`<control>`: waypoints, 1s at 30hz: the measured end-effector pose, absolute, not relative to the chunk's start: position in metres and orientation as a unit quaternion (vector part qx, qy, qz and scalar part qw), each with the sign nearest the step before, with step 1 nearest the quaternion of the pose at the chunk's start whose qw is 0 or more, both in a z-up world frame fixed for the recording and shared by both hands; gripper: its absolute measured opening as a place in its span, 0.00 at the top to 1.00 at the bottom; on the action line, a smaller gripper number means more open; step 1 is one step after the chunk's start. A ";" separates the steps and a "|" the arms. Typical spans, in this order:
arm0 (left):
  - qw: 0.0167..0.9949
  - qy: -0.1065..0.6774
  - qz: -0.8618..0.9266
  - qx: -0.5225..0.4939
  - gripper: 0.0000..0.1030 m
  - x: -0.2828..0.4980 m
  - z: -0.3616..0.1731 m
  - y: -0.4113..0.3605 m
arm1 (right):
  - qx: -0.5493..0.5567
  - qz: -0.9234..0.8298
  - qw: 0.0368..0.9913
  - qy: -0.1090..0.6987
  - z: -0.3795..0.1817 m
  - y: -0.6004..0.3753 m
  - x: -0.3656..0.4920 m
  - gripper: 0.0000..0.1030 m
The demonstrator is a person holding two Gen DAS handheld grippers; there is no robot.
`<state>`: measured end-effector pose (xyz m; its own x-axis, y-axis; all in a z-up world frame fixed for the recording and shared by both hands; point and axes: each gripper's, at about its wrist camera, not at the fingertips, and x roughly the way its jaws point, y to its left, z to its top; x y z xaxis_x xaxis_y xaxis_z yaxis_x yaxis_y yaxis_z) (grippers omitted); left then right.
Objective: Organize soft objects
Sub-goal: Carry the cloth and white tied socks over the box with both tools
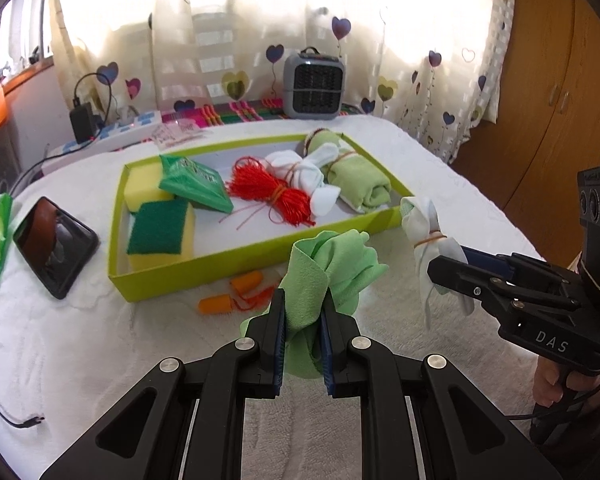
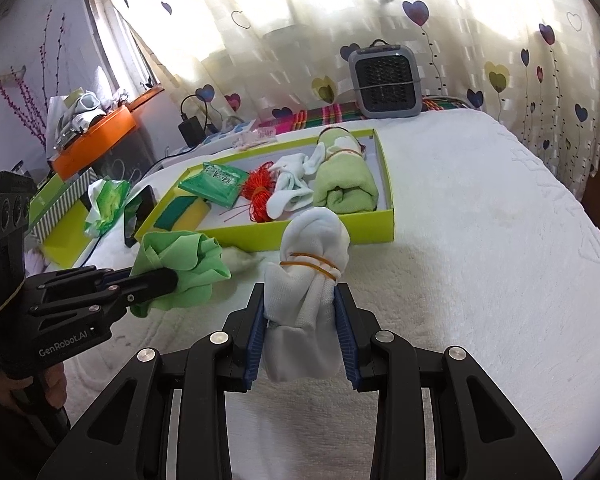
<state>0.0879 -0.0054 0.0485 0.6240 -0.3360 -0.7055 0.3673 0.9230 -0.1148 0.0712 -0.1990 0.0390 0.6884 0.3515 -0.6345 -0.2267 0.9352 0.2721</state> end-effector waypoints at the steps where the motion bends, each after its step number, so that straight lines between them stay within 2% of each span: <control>1: 0.902 0.385 -0.194 0.018 0.87 0.087 0.051 -0.005 | 0.085 0.159 0.916 0.360 0.041 -0.199 0.071 0.67; 30: 0.918 0.359 -0.168 -0.004 0.87 0.126 0.082 0.014 | 0.046 0.166 0.930 0.326 0.077 -0.185 0.112 0.67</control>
<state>0.1257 0.0140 0.0818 0.6857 -0.3115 -0.6578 0.3062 0.9434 -0.1276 0.1124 -0.1851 0.0773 0.7323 0.3382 -0.5910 -0.2777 0.9408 0.1943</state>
